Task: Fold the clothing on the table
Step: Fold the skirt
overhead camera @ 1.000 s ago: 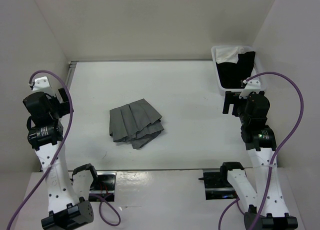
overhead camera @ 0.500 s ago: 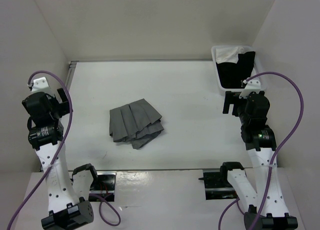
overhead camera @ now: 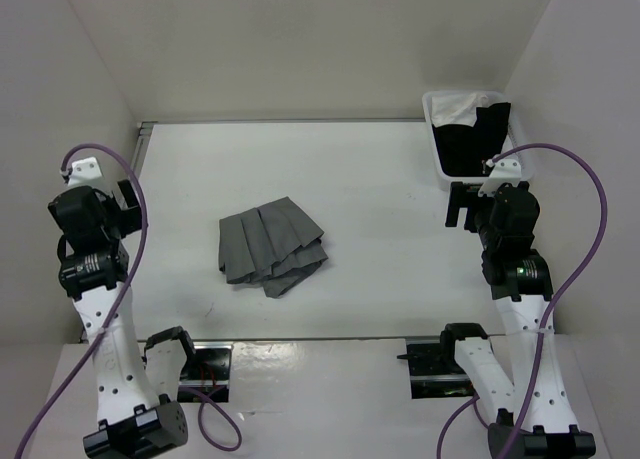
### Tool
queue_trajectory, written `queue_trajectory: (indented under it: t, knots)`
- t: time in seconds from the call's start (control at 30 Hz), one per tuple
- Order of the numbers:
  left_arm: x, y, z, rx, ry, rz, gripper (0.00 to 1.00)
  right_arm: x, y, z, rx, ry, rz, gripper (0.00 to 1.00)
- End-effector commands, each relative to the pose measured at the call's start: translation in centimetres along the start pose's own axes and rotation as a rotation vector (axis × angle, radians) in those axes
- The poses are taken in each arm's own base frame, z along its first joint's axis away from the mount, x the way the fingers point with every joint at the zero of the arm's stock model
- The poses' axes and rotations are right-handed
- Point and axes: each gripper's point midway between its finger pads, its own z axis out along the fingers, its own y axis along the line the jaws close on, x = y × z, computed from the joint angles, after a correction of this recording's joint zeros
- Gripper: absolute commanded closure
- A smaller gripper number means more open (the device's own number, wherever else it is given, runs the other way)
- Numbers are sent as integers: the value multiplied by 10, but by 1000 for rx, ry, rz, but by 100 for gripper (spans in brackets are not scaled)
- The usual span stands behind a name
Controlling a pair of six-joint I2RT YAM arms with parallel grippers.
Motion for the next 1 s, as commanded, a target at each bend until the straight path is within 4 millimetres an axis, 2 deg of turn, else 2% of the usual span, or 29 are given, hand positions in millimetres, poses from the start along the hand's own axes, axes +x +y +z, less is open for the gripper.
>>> queue_trajectory:
  t: [0.0,0.2,0.33,0.43,0.63,0.97]
  knots:
    - [0,-11,0,71,-11,43,0,-11,-6,2,28,-48,0,1]
    - [15,-28,2,185,51,105,0,-11,-6,2,28,-48,0,1]
    - [29,-46,12,290,129,131,0,-11,-6,2,28,-48,0,1]
    - [42,-49,21,306,198,140,0,-11,-6,2,28,-48,0,1]
    - [33,-45,18,281,166,132,0,-11,-6,2,28,-48,0,1]
    - [35,-46,17,290,165,131,0,-11,-6,2,28,-48,0,1]
